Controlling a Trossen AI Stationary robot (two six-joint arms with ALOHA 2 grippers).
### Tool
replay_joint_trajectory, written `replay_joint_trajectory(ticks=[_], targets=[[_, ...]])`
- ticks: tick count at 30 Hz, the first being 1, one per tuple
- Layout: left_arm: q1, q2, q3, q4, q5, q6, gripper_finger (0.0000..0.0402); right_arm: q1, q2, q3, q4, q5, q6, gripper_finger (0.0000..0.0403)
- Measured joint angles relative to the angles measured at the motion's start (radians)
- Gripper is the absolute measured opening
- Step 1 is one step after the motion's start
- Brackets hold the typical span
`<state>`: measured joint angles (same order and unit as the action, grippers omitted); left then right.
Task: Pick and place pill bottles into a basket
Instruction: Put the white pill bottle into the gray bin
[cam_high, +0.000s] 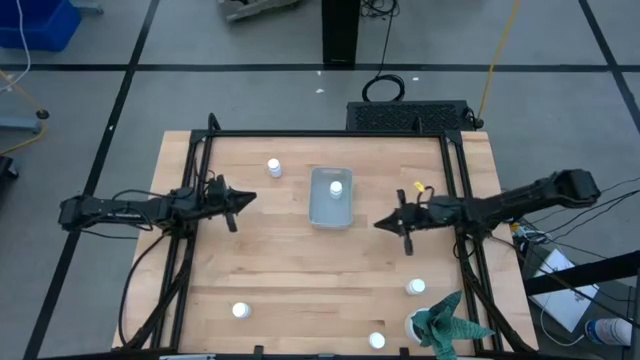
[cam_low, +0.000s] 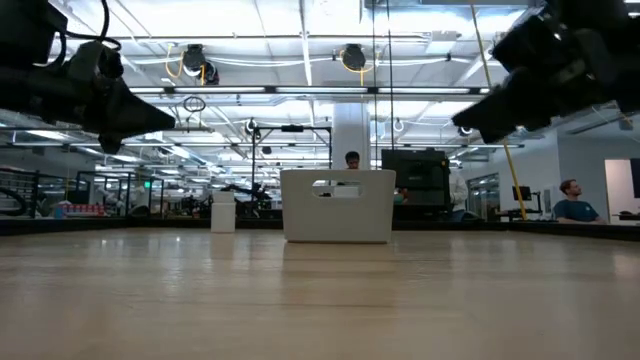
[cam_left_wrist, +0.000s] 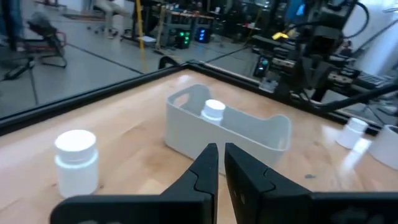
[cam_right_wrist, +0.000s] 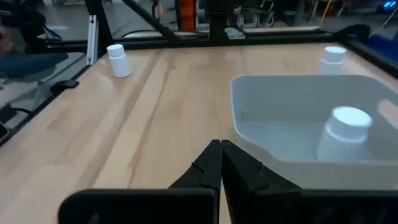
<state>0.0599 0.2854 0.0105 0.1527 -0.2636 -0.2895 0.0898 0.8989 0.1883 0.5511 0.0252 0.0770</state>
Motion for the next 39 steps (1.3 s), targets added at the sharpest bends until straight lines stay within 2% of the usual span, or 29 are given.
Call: replay_joint_trajectory(ticks=[6,14,22,27,32,39], targets=[[0.087,0.053,0.000,0.002,0.080,0.005,0.0041,0.000,-0.114,-0.116,0.034,-0.001,-0.019,0.0000],[0.196,0.161,0.000,0.084,0.123,0.010,0.0107,-0.001,-0.220,-0.153,0.009,-0.001,-0.120,0.0000],[0.300,0.285,0.063,0.105,0.154,0.019,0.0170,-0.027,-0.321,-0.155,-0.156,0.028,-0.068,0.0000],[0.360,0.402,0.176,0.090,0.172,0.020,0.0219,-0.029,-0.329,-0.156,-0.192,0.026,-0.038,0.0000],[0.429,0.554,0.346,-0.017,0.216,0.047,0.0260,-0.029,-0.330,-0.156,-0.177,0.026,-0.036,0.0000],[0.547,0.810,0.615,-0.295,0.290,0.109,0.0274,-0.029,-0.330,-0.156,-0.177,0.025,-0.036,0.0001]])
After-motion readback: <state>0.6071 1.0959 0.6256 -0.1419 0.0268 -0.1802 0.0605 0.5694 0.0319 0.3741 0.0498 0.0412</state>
